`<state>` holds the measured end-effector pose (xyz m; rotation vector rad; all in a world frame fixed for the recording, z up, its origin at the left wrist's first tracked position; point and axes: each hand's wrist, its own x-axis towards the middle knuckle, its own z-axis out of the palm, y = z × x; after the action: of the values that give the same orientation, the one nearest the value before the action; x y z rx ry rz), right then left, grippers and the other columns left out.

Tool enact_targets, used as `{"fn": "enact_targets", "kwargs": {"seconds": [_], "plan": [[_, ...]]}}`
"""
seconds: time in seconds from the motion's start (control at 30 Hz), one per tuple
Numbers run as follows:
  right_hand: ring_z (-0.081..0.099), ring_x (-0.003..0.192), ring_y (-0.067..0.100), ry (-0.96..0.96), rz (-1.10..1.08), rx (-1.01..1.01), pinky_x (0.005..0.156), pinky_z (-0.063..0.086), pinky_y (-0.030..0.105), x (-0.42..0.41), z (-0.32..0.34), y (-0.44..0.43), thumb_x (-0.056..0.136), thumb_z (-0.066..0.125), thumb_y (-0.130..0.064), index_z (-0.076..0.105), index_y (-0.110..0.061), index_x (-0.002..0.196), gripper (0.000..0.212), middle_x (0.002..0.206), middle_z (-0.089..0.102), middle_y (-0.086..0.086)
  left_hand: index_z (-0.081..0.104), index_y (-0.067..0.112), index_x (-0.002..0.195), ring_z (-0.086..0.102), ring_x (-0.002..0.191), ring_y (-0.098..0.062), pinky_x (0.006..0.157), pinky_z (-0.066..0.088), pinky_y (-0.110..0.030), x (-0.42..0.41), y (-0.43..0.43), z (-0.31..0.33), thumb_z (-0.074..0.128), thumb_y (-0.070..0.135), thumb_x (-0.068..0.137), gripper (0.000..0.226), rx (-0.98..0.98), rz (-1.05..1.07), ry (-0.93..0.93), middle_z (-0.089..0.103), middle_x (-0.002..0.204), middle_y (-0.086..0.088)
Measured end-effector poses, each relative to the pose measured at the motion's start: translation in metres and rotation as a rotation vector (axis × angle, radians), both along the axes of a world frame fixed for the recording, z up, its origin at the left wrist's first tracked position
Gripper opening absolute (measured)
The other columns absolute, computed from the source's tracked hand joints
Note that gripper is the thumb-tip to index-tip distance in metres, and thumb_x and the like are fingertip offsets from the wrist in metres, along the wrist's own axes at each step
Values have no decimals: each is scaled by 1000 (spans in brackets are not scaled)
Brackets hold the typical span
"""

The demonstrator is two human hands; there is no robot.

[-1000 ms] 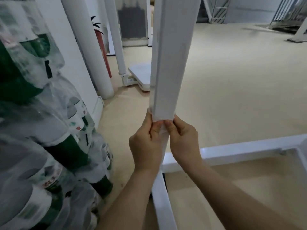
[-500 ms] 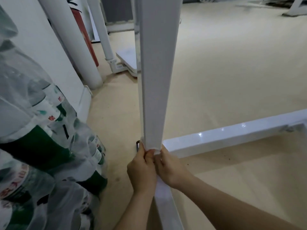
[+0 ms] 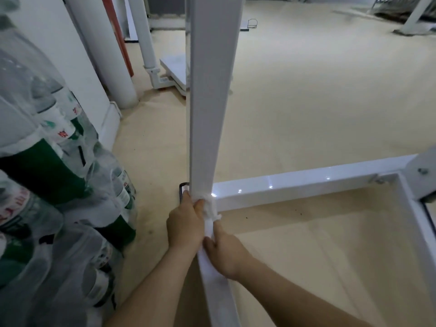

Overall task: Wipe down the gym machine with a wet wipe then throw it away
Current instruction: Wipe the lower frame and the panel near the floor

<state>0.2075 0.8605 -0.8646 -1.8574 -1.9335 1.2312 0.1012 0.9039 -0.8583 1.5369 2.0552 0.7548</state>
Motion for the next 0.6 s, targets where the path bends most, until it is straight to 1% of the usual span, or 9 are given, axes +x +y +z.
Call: {"fn": "enact_targets", "kwargs": {"seconds": [0.1, 0.17, 0.27, 0.33, 0.4, 0.47, 0.53, 0.57, 0.6], "plan": [[55, 117, 34, -24, -32, -20, 92, 41, 34, 3, -8, -21, 104, 33, -42, 32, -9, 143, 51, 133, 55, 18, 55, 11, 116, 62, 92, -33, 75, 45, -34, 1, -22, -12, 39, 30, 102, 29, -125, -41, 72, 66, 104, -18], [57, 113, 33, -46, -26, -20, 89, 42, 34, 5, -8, -27, 103, 33, -45, 41, -9, 132, 47, 126, 59, 18, 56, 10, 102, 57, 83, -26, 71, 40, -31, 3, -35, -16, 38, 30, 103, 26, -142, -13, 50, 66, 102, -16], [60, 107, 32, -69, -10, -40, 88, 45, 34, 10, -5, -37, 102, 34, -48, 47, -10, 124, 46, 120, 63, 16, 59, 10, 99, 59, 84, -27, 70, 40, -30, 6, -45, -19, 41, 32, 102, 29, -149, 9, 38, 67, 99, -13], [61, 106, 29, -70, 7, -59, 88, 47, 34, 13, -2, -45, 101, 37, -49, 49, -11, 123, 46, 120, 63, 13, 61, 10, 95, 55, 76, -21, 69, 37, -29, 7, -58, -19, 38, 33, 103, 33, -187, 6, 49, 64, 92, -10], [61, 102, 25, -70, 25, -78, 83, 46, 32, 18, 2, -53, 99, 40, -50, 53, -13, 120, 44, 117, 64, 9, 62, 10, 89, 54, 71, -20, 66, 39, -30, 9, -74, -22, 32, 34, 104, 42, -232, 5, 38, 62, 84, -8], [58, 89, 20, -73, 60, -94, 71, 41, 28, 26, 4, -63, 99, 43, -47, 58, -14, 106, 37, 102, 65, 4, 61, 9, 80, 58, 71, -24, 63, 43, -31, 11, -87, -24, 28, 35, 105, 49, -278, -4, 38, 64, 79, -10], [55, 74, 20, -62, 61, -134, 61, 37, 26, 36, 5, -72, 98, 46, -44, 57, -12, 81, 37, 79, 59, 1, 58, 11, 77, 58, 70, -24, 62, 43, -30, 11, -94, -24, 23, 38, 105, 52, -320, -17, 71, 62, 77, -9], [58, 73, 23, -32, 34, -163, 62, 40, 26, 41, 6, -76, 97, 48, -44, 58, -7, 77, 43, 75, 60, 4, 58, 11, 77, 58, 70, -25, 62, 43, -30, 9, -97, -24, 22, 39, 104, 54, -335, -29, 95, 62, 77, -9], [64, 78, 27, 14, -13, -203, 67, 45, 28, 46, 9, -76, 96, 49, -45, 64, -2, 81, 48, 79, 66, 8, 58, 11, 76, 58, 69, -24, 63, 44, -30, 7, -100, -23, 21, 41, 104, 55, -346, -41, 115, 61, 75, -8]]}}
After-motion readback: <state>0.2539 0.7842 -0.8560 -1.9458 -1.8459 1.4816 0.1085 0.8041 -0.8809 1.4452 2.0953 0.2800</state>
